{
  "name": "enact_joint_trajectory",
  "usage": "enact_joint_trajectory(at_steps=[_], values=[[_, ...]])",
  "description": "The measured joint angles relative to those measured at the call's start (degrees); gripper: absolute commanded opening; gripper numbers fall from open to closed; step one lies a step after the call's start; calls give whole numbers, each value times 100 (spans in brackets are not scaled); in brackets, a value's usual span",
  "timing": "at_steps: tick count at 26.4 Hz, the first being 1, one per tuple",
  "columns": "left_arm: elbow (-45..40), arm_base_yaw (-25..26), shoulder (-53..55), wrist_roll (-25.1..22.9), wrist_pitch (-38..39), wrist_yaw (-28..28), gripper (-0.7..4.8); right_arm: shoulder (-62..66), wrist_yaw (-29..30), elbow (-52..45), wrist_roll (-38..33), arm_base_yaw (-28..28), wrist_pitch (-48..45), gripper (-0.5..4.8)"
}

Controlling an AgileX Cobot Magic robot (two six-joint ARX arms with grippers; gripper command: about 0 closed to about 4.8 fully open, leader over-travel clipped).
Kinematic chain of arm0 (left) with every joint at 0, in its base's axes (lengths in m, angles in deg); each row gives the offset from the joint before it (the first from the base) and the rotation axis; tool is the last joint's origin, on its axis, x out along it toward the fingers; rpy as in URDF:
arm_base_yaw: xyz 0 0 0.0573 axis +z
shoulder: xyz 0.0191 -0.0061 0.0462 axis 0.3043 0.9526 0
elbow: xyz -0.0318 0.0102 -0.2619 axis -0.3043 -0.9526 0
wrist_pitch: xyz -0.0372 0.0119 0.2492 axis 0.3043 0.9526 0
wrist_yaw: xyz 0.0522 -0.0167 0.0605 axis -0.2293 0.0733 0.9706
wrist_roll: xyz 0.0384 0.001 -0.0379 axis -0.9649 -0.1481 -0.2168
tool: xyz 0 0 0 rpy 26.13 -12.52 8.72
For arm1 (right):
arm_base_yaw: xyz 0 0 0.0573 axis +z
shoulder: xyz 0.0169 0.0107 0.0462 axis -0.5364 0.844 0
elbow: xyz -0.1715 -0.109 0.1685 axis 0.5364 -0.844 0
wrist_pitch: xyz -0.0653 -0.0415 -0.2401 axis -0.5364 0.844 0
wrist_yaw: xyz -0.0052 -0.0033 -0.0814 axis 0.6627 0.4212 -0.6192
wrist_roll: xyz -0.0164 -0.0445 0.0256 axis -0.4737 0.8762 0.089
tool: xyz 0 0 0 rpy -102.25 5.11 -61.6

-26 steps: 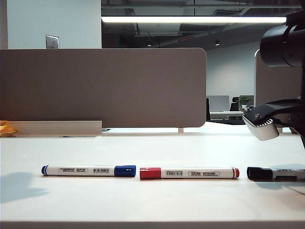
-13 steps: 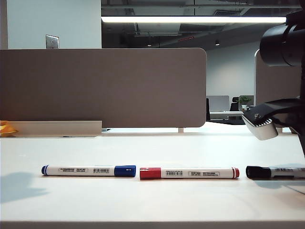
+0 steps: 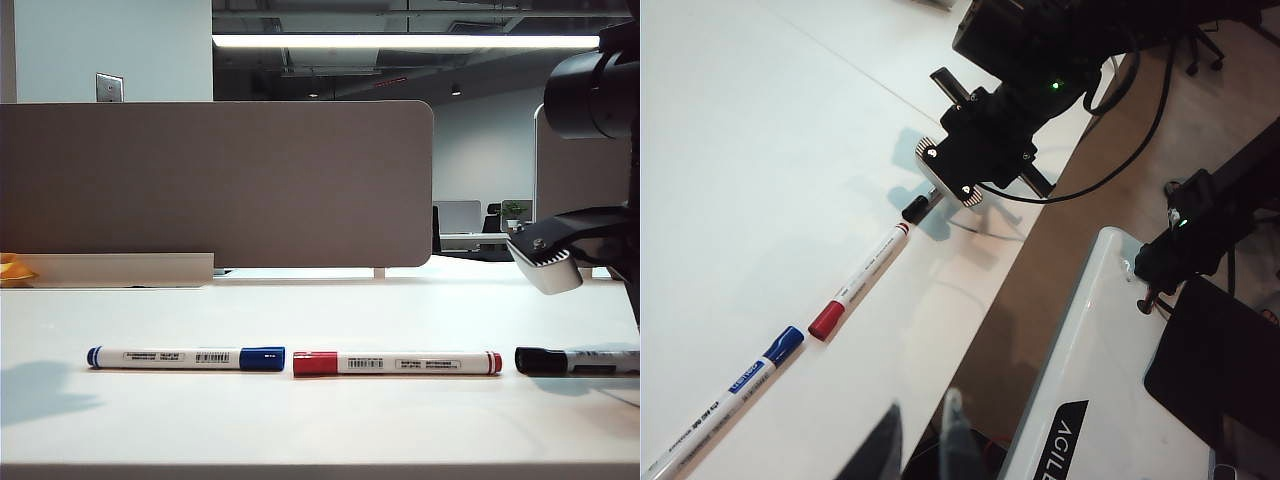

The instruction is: Pick up the markers one by one and line them up horizontally in a straight line on the table.

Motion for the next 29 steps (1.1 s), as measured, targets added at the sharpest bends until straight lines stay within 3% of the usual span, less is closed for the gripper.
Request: enact_joint_trajectory(at_steps=[15, 17, 20, 29], values=[[0, 0, 0, 0, -74, 0, 57, -17, -210, 0, 15, 258, 24, 160], [0, 0, 0, 0, -74, 2, 57, -17, -212, 0, 15, 291, 24, 189], [0, 0, 0, 0, -76, 0, 57, -20, -238, 2, 17, 313, 0, 276], [0, 0, 0, 0, -92, 0, 57, -42, -236, 42, -26, 326, 0, 276]])
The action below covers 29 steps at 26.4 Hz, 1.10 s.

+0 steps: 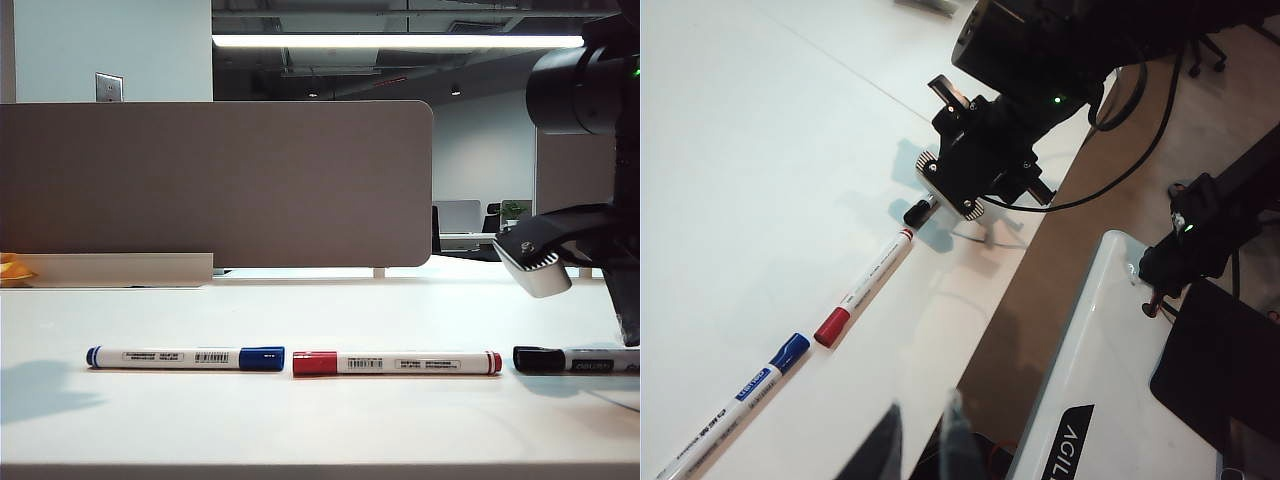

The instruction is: Pick up the markers one by one and line them up horizontally in a straight line on the table.

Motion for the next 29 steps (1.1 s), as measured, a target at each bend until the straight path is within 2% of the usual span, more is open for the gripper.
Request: enact_joint_trajectory(at_steps=[16, 25, 27, 29], values=[[0, 0, 0, 0, 0, 0, 53, -448, 240, -83, -264, 46, 321, 275], [0, 0, 0, 0, 0, 0, 51, -643, 409, -70, -317, 389, 83, 273], [0, 0, 0, 0, 0, 0, 47, -643, 411, -68, -328, 448, 81, 227], [0, 0, 0, 0, -2, 0, 29, -647, 382, -39, -352, 492, 87, 92]])
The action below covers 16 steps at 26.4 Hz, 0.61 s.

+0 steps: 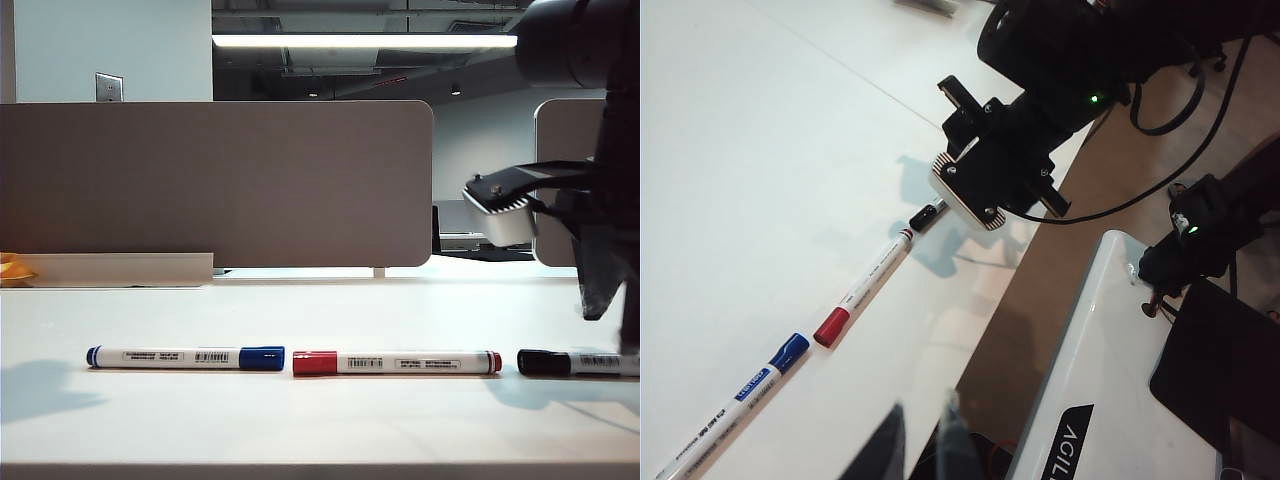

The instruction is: Pick up the markers one by one and line them up horizontally in a straight line on the table.

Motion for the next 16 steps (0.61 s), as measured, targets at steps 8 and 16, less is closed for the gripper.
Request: enact_joint_trajectory(at_steps=[8, 16], values=[[0, 0, 0, 4, 0, 1082, -6, -490, -127, 688, -942, 50, -229, -1], [0, 0, -107, 590, -372, 1270, -6, -1578, 1016, 1034, -2962, 52, -1023, -1]])
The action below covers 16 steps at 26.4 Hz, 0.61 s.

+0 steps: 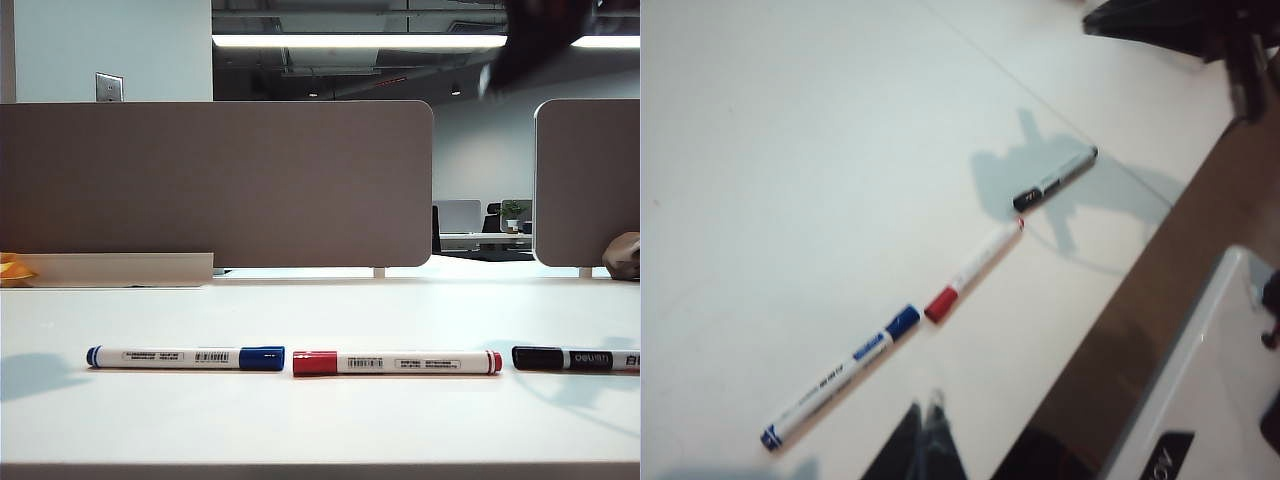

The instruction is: Pick up the markers one by one and line them up horizontally in a straight line on the table.

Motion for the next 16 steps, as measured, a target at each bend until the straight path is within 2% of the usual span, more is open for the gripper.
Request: enact_joint_trajectory(at_steps=[3, 6, 9, 16], values=[[-2, 0, -407, 404, -632, 173, -6, -599, 345, -2, -715, 0, -409, -1], [2, 0, -1045, 817, -1460, 955, -6, -1178, 481, -7, -1381, 0, -765, -1], [0, 0, -1521, 931, -1932, 1508, -6, -1488, 509, -42, -1668, 0, -1012, -2], [0, 0, -2074, 981, -2347, 2153, -6, -2199, 654, -516, -2166, 0, -1547, -2]])
